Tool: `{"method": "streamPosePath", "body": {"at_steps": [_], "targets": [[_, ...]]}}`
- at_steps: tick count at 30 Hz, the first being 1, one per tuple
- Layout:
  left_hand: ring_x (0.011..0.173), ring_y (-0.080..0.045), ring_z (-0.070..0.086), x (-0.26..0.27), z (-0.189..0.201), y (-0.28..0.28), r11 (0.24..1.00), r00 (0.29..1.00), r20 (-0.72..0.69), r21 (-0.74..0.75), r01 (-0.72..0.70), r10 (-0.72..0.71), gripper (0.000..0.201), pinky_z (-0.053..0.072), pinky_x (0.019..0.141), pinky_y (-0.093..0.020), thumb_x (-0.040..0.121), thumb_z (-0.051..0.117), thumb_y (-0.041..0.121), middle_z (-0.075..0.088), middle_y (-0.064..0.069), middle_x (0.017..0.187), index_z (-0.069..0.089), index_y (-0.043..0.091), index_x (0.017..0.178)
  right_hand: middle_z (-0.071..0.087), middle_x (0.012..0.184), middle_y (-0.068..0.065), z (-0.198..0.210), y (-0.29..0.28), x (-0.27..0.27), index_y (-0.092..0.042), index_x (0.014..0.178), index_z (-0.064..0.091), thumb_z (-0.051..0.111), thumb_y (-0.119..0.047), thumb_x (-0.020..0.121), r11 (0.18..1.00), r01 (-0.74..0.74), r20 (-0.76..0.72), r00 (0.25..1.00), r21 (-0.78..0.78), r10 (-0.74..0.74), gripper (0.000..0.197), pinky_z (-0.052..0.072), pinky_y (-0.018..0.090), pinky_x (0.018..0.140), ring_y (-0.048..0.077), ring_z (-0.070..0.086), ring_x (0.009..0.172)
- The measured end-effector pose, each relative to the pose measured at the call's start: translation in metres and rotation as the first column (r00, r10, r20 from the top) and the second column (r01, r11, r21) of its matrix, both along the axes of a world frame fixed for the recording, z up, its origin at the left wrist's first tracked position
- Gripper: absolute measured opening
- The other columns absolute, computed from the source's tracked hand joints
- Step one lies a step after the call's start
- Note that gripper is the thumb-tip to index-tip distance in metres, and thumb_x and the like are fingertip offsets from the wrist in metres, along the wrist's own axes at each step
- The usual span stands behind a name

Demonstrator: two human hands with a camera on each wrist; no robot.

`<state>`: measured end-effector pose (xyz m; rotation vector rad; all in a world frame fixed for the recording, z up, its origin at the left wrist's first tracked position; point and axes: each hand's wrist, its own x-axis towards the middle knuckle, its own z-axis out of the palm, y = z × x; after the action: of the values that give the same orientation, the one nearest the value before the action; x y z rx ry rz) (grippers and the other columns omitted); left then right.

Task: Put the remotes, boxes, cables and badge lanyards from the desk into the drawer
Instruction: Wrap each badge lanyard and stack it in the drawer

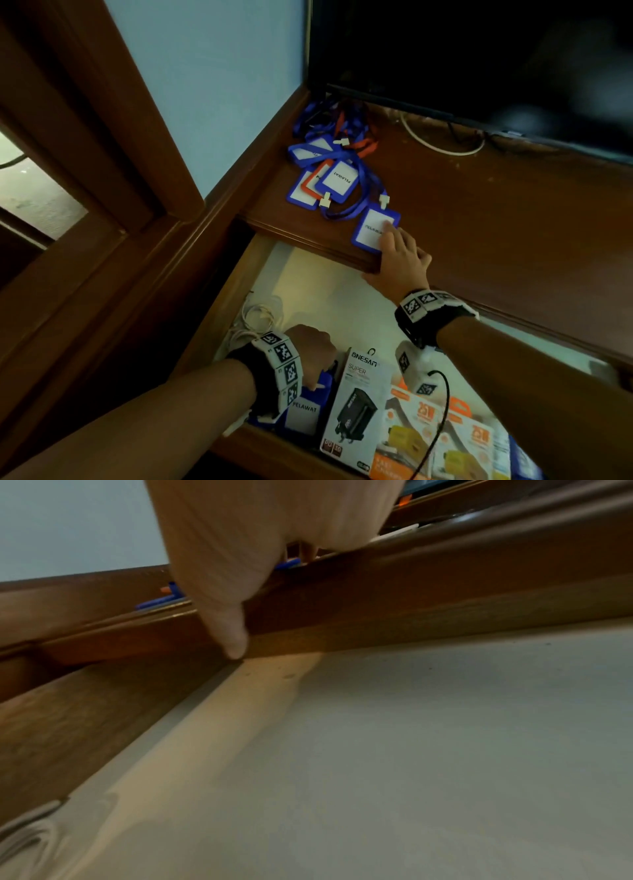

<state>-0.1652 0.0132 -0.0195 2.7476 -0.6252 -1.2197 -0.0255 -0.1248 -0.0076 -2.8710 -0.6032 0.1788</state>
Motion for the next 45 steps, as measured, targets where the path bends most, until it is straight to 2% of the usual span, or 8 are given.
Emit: {"method": "streamPosePath", "body": {"at_steps": [8,13,16,25,28,33,36,45], "targets": [[0.107,-0.018,0.053,0.008,0.013,-0.001,0.974,0.978,0.080,-0.135,-0.179,0.191,0.026,0.044,0.083,-0.031,0.084,0.067,0.030,0.053,0.001,0.116,0.064,0.019,0.107,0.045,0.134,0.008,0.009,-0.028,-0.020,-0.011,0.123,0.046,0.067,-0.021,0.086,0.998,0.009,0.042,0.999,-0.062,-0.006,0.044,0.041,0.053,0.096,0.033,0.036,0.129],[0.101,-0.007,0.052,0.029,0.048,-0.003,0.816,0.848,0.173,-0.420,-0.397,0.502,0.025,0.045,0.087,-0.027,0.086,0.066,0.032,0.053,0.010,0.117,0.063,0.026,0.111,0.053,0.119,0.012,0.031,-0.047,-0.023,-0.006,0.112,0.048,0.056,-0.001,0.086,0.986,0.066,-0.029,0.998,0.155,-0.062,0.028,0.046,0.040,0.088,0.032,0.050,0.108],[0.106,-0.007,0.051,0.049,0.080,-0.013,0.716,0.754,0.221,-0.555,-0.424,0.618,0.039,0.043,0.089,-0.025,0.084,0.070,0.026,0.047,0.015,0.112,0.056,0.027,0.120,0.055,0.089,0.010,0.055,-0.059,-0.017,-0.012,0.090,0.046,0.053,0.002,0.083,0.958,0.122,-0.060,0.992,0.260,-0.110,0.017,0.041,0.030,0.066,0.028,0.052,0.082],[0.128,-0.012,0.040,0.120,0.167,-0.042,0.721,0.766,0.316,-0.642,-0.262,0.560,0.093,0.037,0.106,-0.037,0.066,0.085,0.022,0.047,0.011,0.137,0.031,0.027,0.142,0.060,0.064,-0.002,0.170,-0.088,-0.018,-0.026,0.059,0.042,0.069,0.002,0.074,0.827,0.032,0.017,0.999,0.561,-0.050,0.042,0.042,0.030,0.059,0.022,0.058,0.066],[0.103,-0.009,0.061,0.133,0.191,-0.050,0.723,0.795,0.319,-0.659,-0.205,0.516,0.072,0.049,0.090,-0.031,0.071,0.080,0.016,0.067,0.010,0.111,0.044,0.026,0.132,0.068,0.071,0.005,0.213,-0.103,-0.020,-0.026,0.060,0.048,0.069,0.004,0.074,0.790,0.001,0.073,0.996,0.612,-0.058,0.039,0.053,0.037,0.065,0.022,0.066,0.072],[0.085,-0.008,0.064,0.149,0.227,-0.046,0.817,0.773,0.485,-0.572,-0.074,0.409,0.009,0.045,0.075,-0.019,0.086,0.068,0.025,0.071,0.004,0.087,0.071,0.018,0.091,0.059,0.067,-0.002,0.272,-0.142,-0.023,-0.011,0.067,0.051,0.068,0.005,0.079,0.637,0.078,0.075,0.975,0.767,-0.209,0.027,0.046,0.014,0.056,-0.003,0.059,0.058],[0.062,-0.007,0.058,0.158,0.246,-0.036,0.795,0.725,0.499,-0.596,-0.110,0.474,0.025,0.038,0.059,-0.015,0.092,0.061,0.032,0.067,0.002,0.068,0.070,0.012,0.079,0.062,0.070,-0.001,0.294,-0.167,-0.029,-0.001,0.077,0.054,0.066,0.003,0.082,0.560,0.111,0.077,0.951,0.821,-0.301,0.014,0.047,0.014,0.054,-0.002,0.062,0.059],[0.064,-0.007,0.061,0.183,0.292,-0.007,0.754,0.593,0.525,-0.614,-0.233,0.611,0.017,0.039,0.057,-0.020,0.089,0.065,0.028,0.068,0.006,0.067,0.065,0.025,0.072,0.061,0.074,-0.001,0.297,-0.212,-0.031,-0.018,0.073,0.053,0.066,-0.001,0.083,0.497,0.258,0.048,0.852,0.828,-0.522,0.024,0.044,0.024,0.065,0.011,0.060,0.072]]}}
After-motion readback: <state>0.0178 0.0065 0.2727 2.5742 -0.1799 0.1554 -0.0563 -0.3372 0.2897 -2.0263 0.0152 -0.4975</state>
